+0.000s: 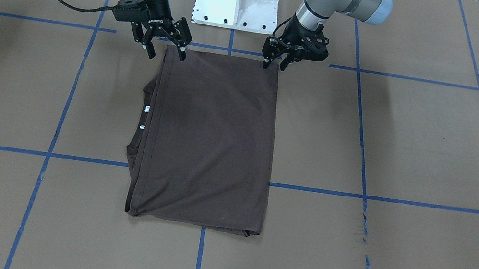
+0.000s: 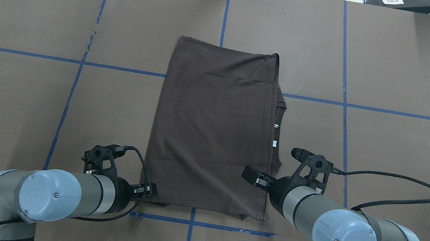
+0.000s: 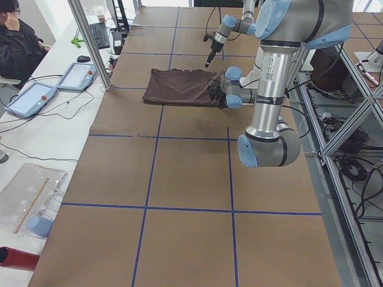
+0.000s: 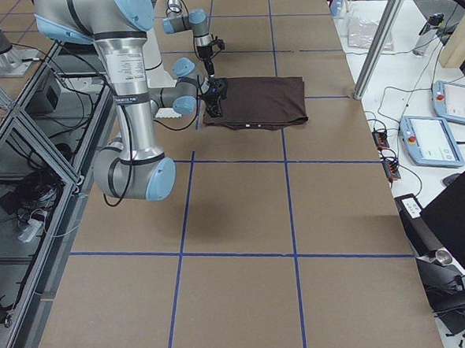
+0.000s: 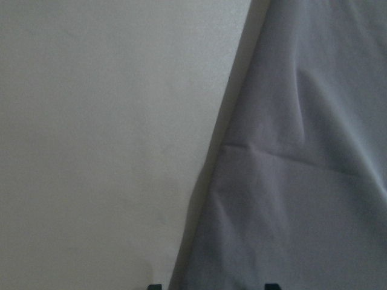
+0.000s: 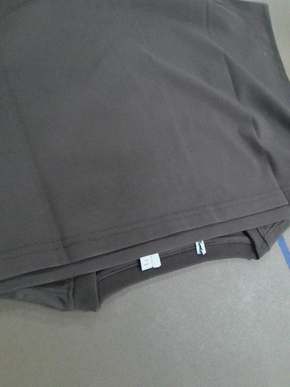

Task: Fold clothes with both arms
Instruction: 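Position both grippers at the shirt's edge nearest the robot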

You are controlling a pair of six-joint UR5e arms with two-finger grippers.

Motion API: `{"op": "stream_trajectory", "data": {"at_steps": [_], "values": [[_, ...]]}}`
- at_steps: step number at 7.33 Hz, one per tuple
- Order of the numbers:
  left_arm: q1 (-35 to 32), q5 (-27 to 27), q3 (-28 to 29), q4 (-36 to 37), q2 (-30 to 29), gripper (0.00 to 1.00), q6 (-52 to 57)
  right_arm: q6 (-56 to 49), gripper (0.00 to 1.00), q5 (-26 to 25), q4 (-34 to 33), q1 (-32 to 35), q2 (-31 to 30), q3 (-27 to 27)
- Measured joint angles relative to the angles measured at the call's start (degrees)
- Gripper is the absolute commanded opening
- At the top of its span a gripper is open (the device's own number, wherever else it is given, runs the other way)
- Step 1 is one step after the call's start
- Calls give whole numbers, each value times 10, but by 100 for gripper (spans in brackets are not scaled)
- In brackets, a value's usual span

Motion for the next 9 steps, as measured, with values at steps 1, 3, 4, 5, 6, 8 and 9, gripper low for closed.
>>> {"op": "stream_trajectory", "data": {"at_steps": [1, 3, 4, 5, 6, 8, 9], "values": [[4, 0, 0, 0, 0, 65, 0, 0, 100, 0, 0, 0, 0, 0], [7, 1, 0, 0, 0, 42, -1, 0, 100, 0, 0, 0, 0, -1], [8, 4, 1, 0, 0, 17, -5, 0, 100, 0, 0, 0, 0, -1], [9, 9, 1, 0, 0, 0, -14, 0, 100, 0, 0, 0, 0, -2], [11, 12, 1, 0, 0, 0, -22, 0, 100, 0, 0, 0, 0, -2], [12, 15, 0, 0, -1, 0, -26, 0, 99, 0, 0, 0, 0, -4], [13, 15, 0, 0, -1, 0, -27, 6, 97, -1, 0, -2, 1, -6]]}}
